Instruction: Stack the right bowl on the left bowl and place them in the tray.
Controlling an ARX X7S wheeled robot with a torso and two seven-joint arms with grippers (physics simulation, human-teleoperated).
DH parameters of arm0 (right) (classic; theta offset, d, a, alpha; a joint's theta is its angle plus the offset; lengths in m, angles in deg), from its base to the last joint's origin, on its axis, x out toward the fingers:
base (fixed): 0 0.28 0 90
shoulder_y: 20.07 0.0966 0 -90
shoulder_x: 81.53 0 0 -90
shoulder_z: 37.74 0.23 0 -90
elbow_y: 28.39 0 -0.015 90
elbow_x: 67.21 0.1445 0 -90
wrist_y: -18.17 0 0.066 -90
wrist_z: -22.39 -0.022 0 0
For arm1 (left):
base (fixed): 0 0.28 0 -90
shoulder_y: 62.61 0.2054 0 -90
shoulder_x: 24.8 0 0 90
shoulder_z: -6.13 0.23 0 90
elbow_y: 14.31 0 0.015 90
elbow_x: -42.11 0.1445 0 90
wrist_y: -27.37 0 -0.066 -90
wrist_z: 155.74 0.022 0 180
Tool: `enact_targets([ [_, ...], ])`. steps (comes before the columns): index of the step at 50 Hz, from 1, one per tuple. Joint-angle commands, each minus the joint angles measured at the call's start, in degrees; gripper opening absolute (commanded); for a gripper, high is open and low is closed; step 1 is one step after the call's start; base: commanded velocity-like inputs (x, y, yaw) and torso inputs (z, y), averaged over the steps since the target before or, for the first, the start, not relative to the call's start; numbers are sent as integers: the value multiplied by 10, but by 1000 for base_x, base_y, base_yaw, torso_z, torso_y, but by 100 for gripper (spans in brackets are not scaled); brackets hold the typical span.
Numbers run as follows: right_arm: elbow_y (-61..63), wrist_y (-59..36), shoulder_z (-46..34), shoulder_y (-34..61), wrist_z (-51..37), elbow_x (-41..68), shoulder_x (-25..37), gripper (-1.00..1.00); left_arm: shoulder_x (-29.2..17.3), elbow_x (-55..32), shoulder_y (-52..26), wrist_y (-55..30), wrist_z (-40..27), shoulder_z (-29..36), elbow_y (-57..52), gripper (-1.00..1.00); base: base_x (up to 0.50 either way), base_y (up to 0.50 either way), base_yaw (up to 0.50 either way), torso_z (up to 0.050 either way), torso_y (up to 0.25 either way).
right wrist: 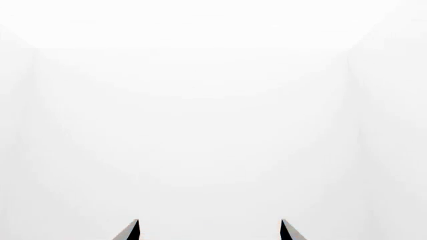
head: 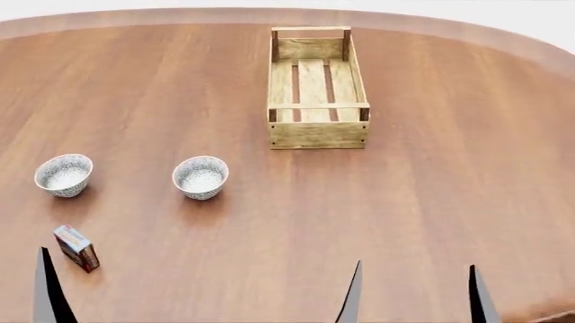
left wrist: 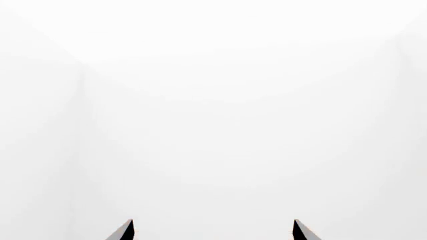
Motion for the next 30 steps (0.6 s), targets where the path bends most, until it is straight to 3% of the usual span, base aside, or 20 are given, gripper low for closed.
enact_targets([
  [1, 6, 11, -2, -4, -7, 4, 4, 100, -4, -4, 6, 5, -8, -1, -9, 100, 0, -500, 0, 0, 0],
  [13, 9, -10, -7, 0, -12, 5, 6, 100, -9, -6, 7, 10, -13, 1, -7, 100, 0, -500, 0, 0, 0],
  [20, 21, -29, -16, 4, -17, -18, 6, 100, -12, -10, 7, 8, -14, 2, -8, 100, 42, 0, 0, 0, 0],
  [30, 29, -32, -24, 4, -21, -37, 10, 100, -17, -12, 4, 6, -17, 3, -11, 100, 500, 0, 0, 0, 0],
])
